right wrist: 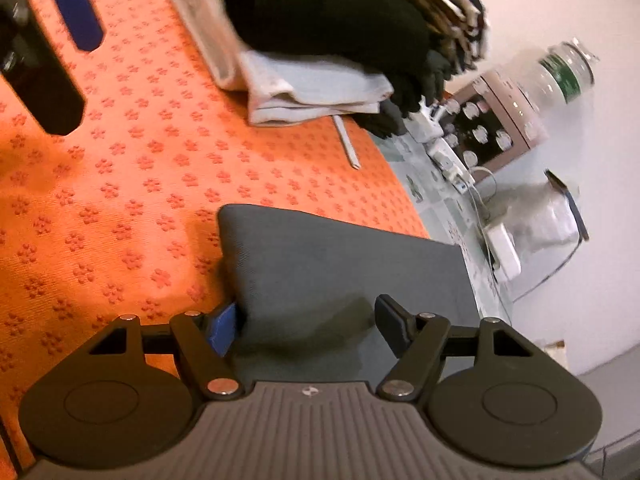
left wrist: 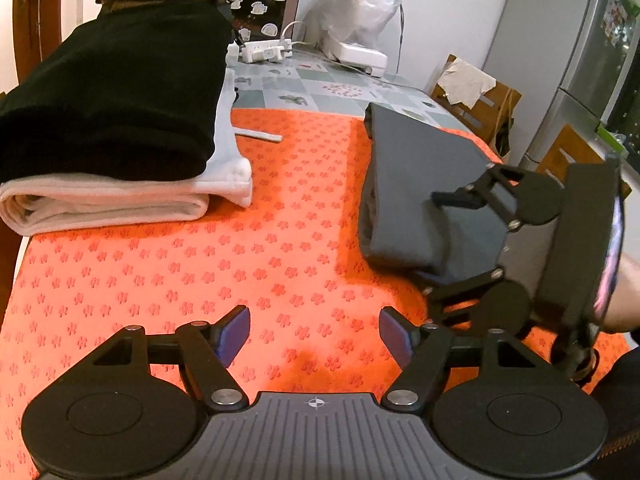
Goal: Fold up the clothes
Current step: 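Press the folded trouser edge flat with the right tool, then grasp the trouser edge with the right tool while the left tool grasps beside it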
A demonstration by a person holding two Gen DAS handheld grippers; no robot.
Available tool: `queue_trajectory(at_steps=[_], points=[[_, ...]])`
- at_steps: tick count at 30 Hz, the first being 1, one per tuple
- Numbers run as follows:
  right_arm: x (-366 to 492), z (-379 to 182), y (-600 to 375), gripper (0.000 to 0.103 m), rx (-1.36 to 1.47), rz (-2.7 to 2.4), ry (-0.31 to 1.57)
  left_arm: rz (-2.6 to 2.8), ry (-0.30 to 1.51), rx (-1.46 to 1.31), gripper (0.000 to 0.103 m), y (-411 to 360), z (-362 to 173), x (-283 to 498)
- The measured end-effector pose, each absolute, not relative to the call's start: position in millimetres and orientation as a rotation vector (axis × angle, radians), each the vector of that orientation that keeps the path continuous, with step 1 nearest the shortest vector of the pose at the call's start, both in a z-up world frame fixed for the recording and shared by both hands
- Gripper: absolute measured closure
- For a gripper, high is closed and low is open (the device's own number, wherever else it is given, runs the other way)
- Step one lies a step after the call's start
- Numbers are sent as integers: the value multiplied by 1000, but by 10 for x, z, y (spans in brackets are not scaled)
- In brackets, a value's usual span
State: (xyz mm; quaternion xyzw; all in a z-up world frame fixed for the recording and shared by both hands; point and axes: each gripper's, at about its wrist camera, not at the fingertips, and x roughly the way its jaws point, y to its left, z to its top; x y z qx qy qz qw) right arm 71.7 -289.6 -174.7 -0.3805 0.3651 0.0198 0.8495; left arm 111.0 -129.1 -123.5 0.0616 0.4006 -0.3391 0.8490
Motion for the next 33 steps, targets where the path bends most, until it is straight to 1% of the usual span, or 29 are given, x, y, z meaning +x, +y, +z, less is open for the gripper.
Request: queue_trajectory(at_steps=[4,6,8,10,11,12,14,17,20,24,26,27,28,30,33], points=[[813,-1795,-2822,26,-796,47,747,-704,847,137,29,-1294,-1237,1107],[869,-1802,-2846,24,-778,40,739,-697,849,134,29,-1277,-1240,1100],[903,-1779,-2919,26,-733,47,745,-688,850,128,29,-1264,-1243,1083],[884,-1757,-2980,44,-729,47,740,-681,851,122,29,-1248,-1248,1065],[860,-1735,-3006,64,-733,43,730,-678,849,122,29,-1249,-1248,1054],[837,-1686,-3045,75,-713,44,725,-675,847,123,29,-1250,-1248,1043],[788,-1519,-3157,85,-645,39,710,-677,837,132,29,-1266,-1238,1027],[695,-1190,-3385,88,-547,5,668,-694,824,145,29,-1337,-1234,1020],[602,-857,-3693,89,-445,-44,632,-718,808,168,28,-1440,-1250,1047],[491,-582,-4123,90,-335,-67,627,-804,694,304,28,-1754,-1230,1134],[447,-502,-4280,90,-306,-74,630,-857,616,382,22,-1931,-1213,1185],[430,-474,-4336,90,-298,-75,632,-894,564,429,16,-2041,-1205,1228],[413,-447,-4393,90,-287,-77,634,-934,518,475,12,-2152,-1208,1273],[388,-413,-4481,90,-263,-84,637,-1011,425,566,11,-2375,-1213,1364],[359,-389,-4539,90,-258,-90,635,-1113,298,695,4,-2726,-1241,1529]])
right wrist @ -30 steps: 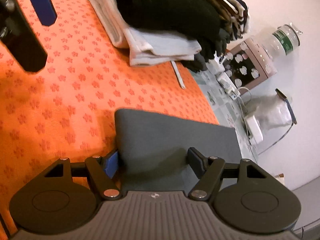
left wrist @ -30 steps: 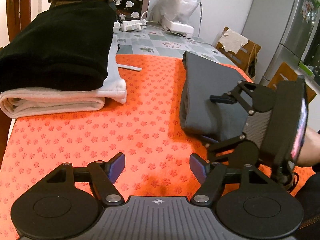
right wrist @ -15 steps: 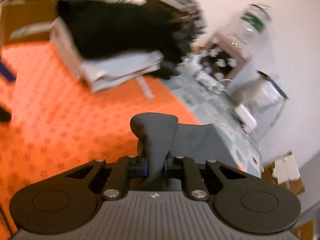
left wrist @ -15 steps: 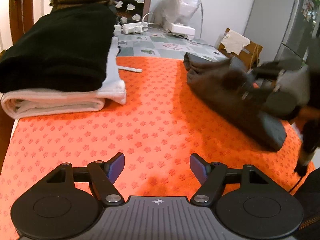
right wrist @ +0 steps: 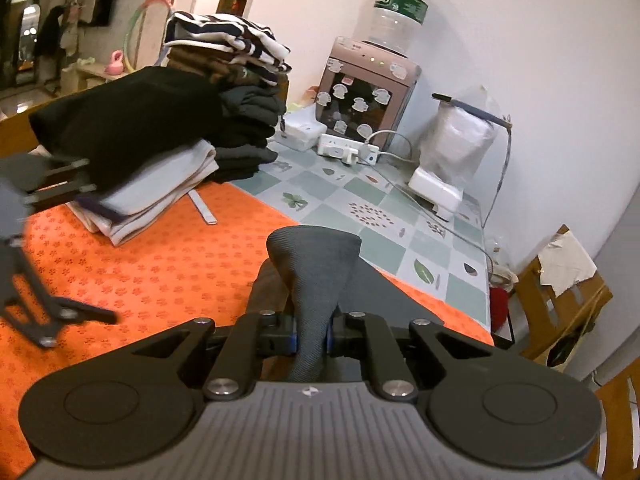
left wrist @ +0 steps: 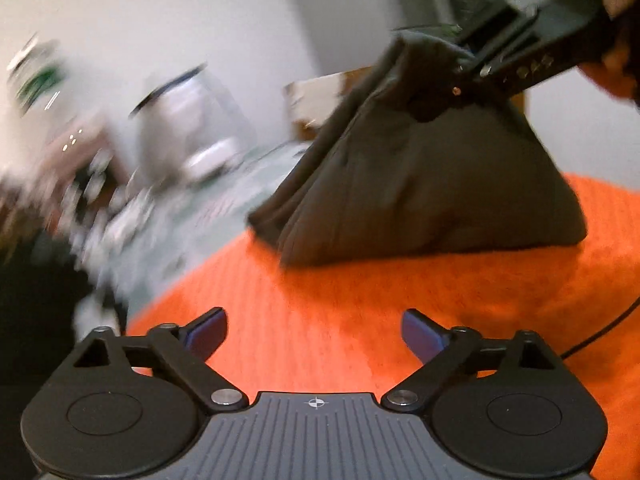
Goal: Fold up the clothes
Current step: 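Grasp the trouser edge with the right tool while the left tool grasps beside it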
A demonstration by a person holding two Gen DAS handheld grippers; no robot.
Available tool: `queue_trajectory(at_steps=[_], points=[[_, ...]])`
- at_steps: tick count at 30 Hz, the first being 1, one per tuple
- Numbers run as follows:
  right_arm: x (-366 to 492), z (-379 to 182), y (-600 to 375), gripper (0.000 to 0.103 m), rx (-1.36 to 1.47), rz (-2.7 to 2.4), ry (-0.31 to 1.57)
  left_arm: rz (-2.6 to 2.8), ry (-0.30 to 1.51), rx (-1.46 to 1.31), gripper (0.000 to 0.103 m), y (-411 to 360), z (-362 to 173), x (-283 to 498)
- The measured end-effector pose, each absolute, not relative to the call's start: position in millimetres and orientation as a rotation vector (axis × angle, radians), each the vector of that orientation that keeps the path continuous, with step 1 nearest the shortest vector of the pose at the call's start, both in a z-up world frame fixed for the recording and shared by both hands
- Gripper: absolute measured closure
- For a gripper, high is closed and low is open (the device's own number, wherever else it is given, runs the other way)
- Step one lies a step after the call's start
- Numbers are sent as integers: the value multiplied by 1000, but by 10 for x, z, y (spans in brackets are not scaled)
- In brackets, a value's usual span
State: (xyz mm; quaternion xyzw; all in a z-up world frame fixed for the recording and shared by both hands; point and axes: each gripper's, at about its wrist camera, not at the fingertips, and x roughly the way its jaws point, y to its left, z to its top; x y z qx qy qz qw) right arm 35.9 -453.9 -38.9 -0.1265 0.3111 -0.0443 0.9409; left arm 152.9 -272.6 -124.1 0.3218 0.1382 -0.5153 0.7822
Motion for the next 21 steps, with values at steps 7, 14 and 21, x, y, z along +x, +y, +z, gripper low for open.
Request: queue_trajectory(at_steps=[7,14,21], points=[[308,-390,-4479,90,-256,-79,644,-1261,87,947,3,-3447,-1515,1899],[307,-397,-4416,90,-248,-83,656,-1354,-138,1168,3,-3797,-1899,2081],[318,-378,-4417,90,-233,-80,671,-1405,-269,1225,0,-4033,-2074,2194]])
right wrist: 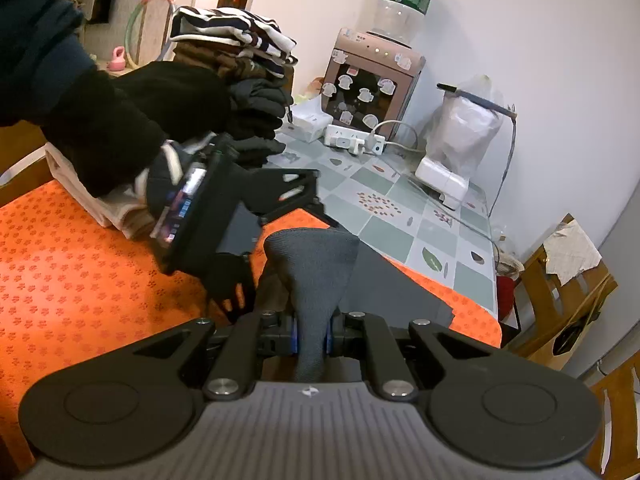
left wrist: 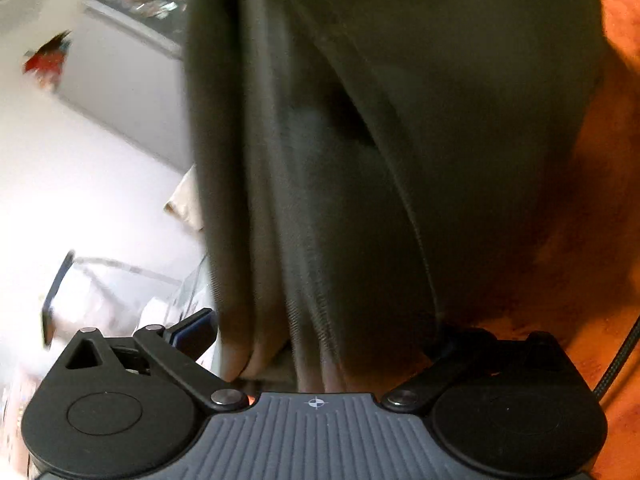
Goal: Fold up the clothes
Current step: 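Grasp the trouser edge with the right tool while the left tool grasps beside it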
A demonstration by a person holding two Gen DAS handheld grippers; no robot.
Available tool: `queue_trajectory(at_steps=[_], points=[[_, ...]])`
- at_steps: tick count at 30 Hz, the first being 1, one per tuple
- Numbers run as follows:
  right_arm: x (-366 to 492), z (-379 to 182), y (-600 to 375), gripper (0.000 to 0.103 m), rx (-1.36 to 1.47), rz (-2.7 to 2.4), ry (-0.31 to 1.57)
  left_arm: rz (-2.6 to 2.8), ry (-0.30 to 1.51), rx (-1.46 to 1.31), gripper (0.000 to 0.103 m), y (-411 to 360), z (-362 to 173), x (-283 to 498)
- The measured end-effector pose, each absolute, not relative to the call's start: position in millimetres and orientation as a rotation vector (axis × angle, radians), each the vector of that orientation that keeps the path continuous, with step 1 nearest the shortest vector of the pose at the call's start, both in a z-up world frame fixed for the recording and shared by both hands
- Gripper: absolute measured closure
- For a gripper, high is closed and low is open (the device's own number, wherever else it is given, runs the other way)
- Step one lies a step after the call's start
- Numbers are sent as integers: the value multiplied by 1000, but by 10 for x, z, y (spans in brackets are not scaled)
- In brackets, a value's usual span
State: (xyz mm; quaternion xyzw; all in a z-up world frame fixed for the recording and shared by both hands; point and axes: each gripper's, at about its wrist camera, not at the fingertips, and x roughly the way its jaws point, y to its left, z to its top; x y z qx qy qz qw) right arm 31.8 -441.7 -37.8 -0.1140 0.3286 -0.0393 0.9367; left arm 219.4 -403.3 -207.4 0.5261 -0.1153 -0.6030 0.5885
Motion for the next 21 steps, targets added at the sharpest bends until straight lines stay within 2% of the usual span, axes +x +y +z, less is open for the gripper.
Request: queue_trajectory(at_steps=[2,3,4,5,6,7,10,14,21], points=[[314,-364,-4418,90,-234,-83,674,-1437,-293,1258,1,-4089,-2134,2199],[309,-357,-4420,90,-235,-85,674,-1449,-299,1254,6,-4105,-2133,2202],[304,-350,-4422,90,-236,-86,674,-1458,-284,1259,24,-4125,-2129,2208],[299,-342,-4424,90,-238,-88,675,-1466,-270,1264,35,-4141,-2124,2212],[295,-335,-4425,90,-239,-90,675,-1466,-269,1259,54,-4125,-2112,2198],[287,-324,-4432,90,-239,-92,675,-1465,-268,1255,62,-4107,-2099,2182],[219,-236,-4528,91,-214,-101,661,-1426,-261,1245,69,-4038,-1983,2097],[52,-62,-4669,91,-184,-88,637,-1381,-269,1258,72,-3885,-1737,1952],[-370,323,-4986,91,-23,69,588,-1411,-214,1450,76,-3444,-1053,1583]])
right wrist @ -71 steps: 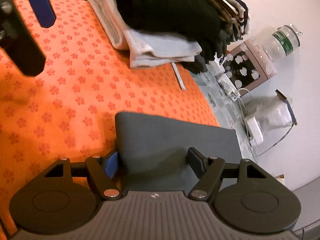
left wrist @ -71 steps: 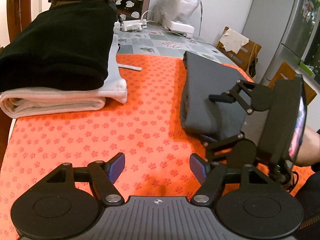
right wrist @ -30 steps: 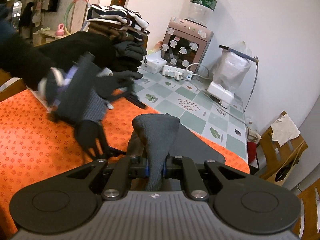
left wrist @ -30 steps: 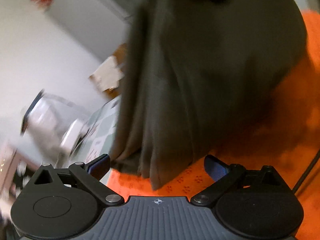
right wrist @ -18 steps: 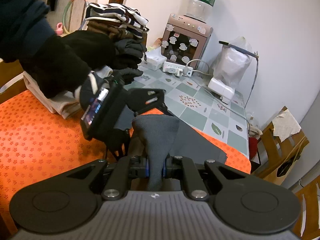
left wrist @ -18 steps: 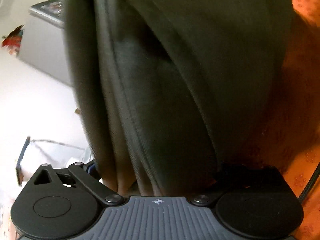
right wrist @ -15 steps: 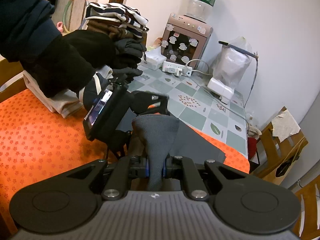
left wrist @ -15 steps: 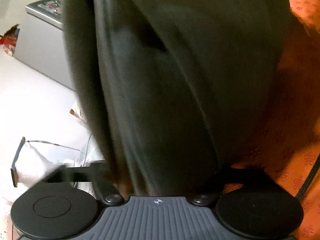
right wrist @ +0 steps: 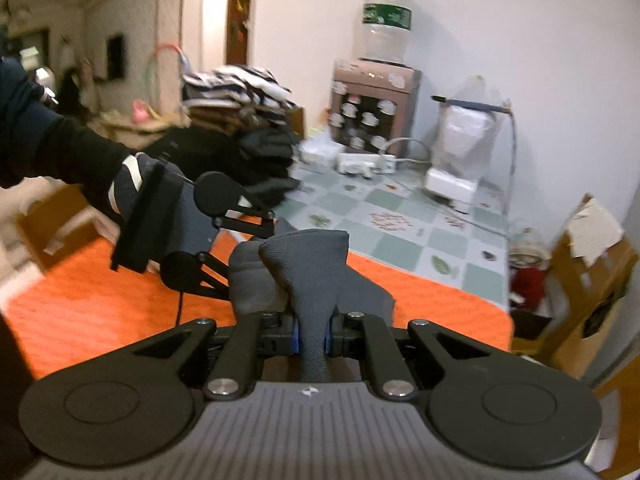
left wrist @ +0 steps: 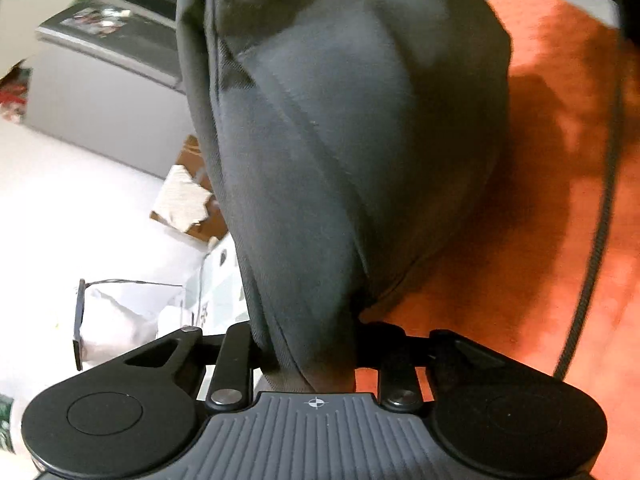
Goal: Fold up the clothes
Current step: 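Grasp the trouser edge with the right tool while the left tool grasps beside it, then lower the grey trousers onto the tablecloth and open both tools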
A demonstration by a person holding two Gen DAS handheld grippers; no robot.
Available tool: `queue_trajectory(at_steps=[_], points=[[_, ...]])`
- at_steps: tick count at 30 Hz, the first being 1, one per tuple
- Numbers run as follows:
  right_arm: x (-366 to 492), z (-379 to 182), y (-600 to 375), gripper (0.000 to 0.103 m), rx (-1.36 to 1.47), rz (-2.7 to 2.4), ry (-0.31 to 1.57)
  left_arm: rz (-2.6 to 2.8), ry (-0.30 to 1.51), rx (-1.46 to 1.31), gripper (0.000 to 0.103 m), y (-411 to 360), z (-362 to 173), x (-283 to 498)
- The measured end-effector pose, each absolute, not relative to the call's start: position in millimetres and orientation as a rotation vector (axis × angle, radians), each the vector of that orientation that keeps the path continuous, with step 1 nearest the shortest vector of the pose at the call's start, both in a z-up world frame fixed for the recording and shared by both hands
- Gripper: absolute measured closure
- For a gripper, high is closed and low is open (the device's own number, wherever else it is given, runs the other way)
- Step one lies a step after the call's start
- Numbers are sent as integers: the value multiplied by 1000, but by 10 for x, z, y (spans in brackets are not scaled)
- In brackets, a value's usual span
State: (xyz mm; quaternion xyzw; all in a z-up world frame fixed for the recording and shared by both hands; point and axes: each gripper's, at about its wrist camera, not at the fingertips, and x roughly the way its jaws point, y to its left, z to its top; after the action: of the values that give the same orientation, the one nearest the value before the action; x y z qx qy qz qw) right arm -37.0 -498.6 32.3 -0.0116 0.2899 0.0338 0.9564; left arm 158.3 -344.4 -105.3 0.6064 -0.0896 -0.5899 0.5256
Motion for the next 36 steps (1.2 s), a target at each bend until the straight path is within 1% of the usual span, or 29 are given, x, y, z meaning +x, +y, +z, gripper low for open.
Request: queue_trajectory(at_steps=[5,8,10,12,14,18,20,22,25,28,33,36], points=[[-537,544,-5222,91,134,241,547,-1481,-119,1607,77,-3169,-461,1405],[-591,608,-5392,91,263,323,509,-1542,24,1686,78,-3184,-113,1381],[-601,577,-5514,91,345,343,488,-1559,83,1714,77,-3289,-30,1411],[-602,497,-5658,91,422,344,478,-1582,127,1718,76,-3462,-84,1504],[-596,346,-5810,91,496,318,482,-1607,153,1700,76,-3617,-264,1573],[-595,-18,-6143,91,616,191,513,-1640,137,1685,74,-4086,-650,1706],[-607,-171,-6309,91,670,122,509,-1645,141,1655,69,-4314,-785,1759],[-628,-303,-6474,91,717,61,492,-1648,158,1620,62,-4544,-872,1831],[-599,-462,-6688,91,719,-21,480,-1630,207,1553,57,-4878,-875,2022],[-537,-648,-6929,91,731,-84,485,-1602,273,1439,53,-5043,-729,2175],[-437,-1081,-7307,92,780,-187,539,-1466,420,1156,50,-4717,-513,2358],[-413,-1397,-7482,92,843,-244,574,-1362,488,962,43,-4395,-396,2391]])
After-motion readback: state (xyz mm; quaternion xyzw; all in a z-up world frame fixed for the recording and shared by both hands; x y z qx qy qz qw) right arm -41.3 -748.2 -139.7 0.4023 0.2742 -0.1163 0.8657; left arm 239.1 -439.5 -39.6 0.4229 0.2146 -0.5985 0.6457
